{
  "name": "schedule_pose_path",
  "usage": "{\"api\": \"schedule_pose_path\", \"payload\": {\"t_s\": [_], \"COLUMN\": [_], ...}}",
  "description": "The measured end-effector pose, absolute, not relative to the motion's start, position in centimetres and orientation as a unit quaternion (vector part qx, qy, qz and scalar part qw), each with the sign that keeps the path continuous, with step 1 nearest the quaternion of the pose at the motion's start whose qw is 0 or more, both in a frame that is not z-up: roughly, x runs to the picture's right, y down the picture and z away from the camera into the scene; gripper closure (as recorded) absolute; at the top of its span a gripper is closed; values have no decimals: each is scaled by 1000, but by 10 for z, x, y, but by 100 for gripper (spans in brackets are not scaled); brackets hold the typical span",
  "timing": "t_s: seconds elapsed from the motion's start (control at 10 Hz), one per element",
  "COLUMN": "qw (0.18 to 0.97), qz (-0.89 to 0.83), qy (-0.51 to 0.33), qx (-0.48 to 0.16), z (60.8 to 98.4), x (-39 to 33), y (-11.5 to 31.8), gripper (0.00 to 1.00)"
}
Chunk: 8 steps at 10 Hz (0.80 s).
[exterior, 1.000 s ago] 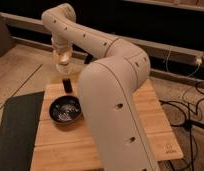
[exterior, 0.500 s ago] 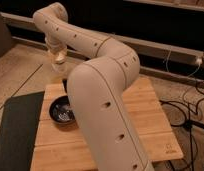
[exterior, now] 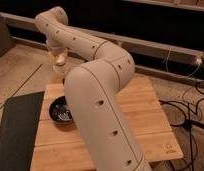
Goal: Place the ceramic cup over the eraser
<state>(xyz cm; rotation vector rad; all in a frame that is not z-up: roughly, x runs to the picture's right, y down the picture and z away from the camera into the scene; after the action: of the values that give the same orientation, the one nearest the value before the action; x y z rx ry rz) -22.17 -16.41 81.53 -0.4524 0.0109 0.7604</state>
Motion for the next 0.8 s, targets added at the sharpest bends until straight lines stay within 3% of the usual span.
{"api": "schedule_pose_path", "payload": {"t_s": [0.8], "qw": [886], "qz": [380], "qy": [73], "qx": [-256], "z": [851], "x": [-204], "y": [-136], "gripper": [100]}}
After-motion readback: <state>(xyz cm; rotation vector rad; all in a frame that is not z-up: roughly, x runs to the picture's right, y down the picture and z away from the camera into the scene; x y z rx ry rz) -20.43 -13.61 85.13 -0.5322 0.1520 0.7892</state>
